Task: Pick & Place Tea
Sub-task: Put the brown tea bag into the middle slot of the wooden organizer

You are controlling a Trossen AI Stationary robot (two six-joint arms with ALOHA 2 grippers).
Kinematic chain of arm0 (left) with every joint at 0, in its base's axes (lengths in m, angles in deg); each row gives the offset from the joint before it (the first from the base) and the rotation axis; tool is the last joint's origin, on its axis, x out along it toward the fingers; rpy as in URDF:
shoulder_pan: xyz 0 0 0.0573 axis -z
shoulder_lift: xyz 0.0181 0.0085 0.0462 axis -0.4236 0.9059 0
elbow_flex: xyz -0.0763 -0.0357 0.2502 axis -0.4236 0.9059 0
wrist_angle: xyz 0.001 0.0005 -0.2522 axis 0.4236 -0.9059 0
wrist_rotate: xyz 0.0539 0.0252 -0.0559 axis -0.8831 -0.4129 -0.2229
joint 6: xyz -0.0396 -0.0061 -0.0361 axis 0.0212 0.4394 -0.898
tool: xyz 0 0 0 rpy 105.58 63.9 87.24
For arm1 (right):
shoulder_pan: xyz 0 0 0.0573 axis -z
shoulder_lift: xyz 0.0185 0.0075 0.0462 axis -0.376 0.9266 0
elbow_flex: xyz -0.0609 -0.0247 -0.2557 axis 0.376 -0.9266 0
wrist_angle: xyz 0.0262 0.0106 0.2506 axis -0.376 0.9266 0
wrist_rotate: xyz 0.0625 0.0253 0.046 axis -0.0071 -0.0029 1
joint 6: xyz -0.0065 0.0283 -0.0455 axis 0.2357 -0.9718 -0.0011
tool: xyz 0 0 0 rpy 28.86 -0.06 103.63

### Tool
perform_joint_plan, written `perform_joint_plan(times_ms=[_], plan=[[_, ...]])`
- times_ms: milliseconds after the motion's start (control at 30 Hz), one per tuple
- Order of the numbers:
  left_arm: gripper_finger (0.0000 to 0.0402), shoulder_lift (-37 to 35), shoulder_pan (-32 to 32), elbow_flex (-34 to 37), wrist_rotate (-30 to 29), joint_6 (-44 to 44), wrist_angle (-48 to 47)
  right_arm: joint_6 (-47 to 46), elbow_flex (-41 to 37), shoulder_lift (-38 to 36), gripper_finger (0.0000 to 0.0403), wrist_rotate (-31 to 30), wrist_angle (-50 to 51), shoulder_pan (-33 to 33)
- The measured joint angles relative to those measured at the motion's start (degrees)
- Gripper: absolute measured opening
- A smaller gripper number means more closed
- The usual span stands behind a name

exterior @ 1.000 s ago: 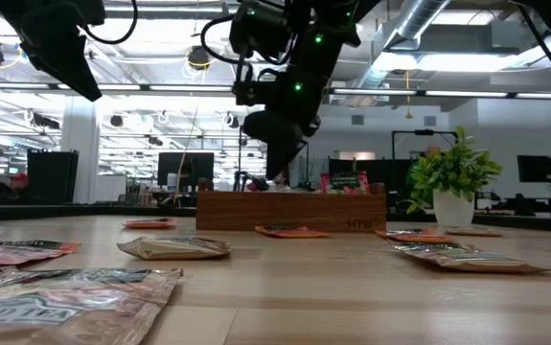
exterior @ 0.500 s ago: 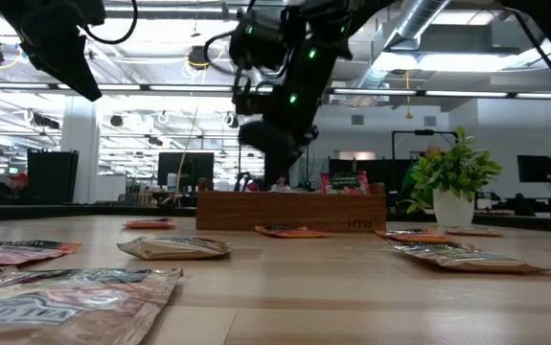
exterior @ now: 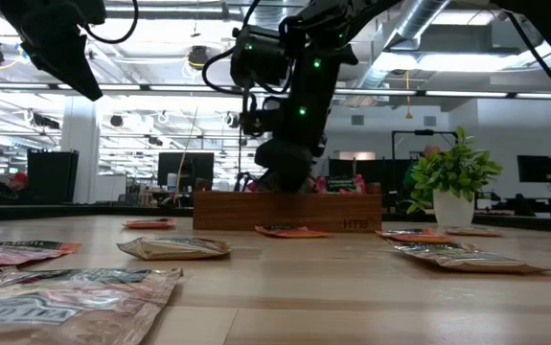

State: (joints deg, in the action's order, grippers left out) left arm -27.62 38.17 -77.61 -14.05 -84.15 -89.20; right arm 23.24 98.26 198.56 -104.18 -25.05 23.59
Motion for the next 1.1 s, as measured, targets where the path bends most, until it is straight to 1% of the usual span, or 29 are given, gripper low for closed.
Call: perform_joint_plan(times_ms=[133,267,567,700,867,1100], plan=[[0.0151,0.00,0.02,-0.01,0.00,0.02,0.00,-0.43,0.02,0.00,0.0000,0.24,-1.18,-0.54],[0.0151,0.00,0.01,-0.01,0.00,0.05,0.02,-0.43,1.91,-0.03,0.0000,0.28,-1.34,-0.72],[0.0151,0.00,0.02,-0.01,0.01,0.11,0.02,-0.01,5.78,-0.09,0.0000,0.15,-0.91,1.06],[0.0151,0.00,0.01,-0.01,0.00,0.11,0.02,0.01,7.59,-0.09,0.0000,-0.49,3.68,2.29],[0.0151,0.00,-0.01,0.01,0.00,0.13,0.02,0.03,9.75,-0.10,0.0000,-3.19,11.13,3.24],[0.0151,0.00,0.01,-0.01,0.02,0.13,0.04,0.43,10.01,-0.11,0.0000,-3.08,15.07,2.54]])
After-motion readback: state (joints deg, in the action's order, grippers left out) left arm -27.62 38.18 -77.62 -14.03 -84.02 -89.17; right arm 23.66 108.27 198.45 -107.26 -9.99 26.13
